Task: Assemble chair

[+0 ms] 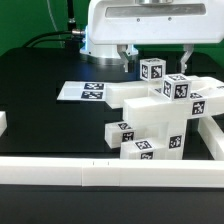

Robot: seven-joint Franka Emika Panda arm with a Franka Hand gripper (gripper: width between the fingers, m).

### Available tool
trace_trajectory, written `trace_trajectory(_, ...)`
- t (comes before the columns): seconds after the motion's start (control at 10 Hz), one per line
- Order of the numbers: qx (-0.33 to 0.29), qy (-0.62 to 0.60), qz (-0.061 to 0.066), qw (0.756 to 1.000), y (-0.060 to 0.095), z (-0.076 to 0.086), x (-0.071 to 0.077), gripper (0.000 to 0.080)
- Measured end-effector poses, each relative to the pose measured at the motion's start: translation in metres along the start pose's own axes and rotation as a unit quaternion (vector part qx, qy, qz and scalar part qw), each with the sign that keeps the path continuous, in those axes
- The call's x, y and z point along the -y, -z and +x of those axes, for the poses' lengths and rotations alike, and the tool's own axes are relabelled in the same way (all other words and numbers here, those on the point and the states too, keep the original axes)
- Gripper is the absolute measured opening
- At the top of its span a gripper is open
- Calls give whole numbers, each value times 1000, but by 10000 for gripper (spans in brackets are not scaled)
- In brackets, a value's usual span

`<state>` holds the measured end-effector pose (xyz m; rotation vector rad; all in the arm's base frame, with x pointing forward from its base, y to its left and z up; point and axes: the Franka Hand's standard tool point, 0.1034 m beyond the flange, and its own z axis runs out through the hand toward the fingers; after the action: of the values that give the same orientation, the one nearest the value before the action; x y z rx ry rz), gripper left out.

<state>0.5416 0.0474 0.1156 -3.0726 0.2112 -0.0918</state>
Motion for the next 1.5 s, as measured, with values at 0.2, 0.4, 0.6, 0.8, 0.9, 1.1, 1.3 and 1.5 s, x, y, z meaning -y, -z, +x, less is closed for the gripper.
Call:
trace_trajectory(0.2,-1,85,-5,996,0,0,-2,649)
trace_trajectory(0.4,-1,136,-6,991,0,0,-2,649)
trace_trajectory(0.6,0,134,-6,991,-1,0,-1,619)
trace_trajectory(0.8,0,134,-6,991,-1,0,-1,440)
trace_trajectory(0.9,0,134,-6,991,-1,0,-1,277)
trace_trajectory(1.1,0,111,-5,994,-1,0,-1,279)
trace_trajectory(1.3,-2,10,-2,1000,-1,0,-2,279)
trace_trajectory(1.5,-1,-147,8,989,-1,-1,-1,279)
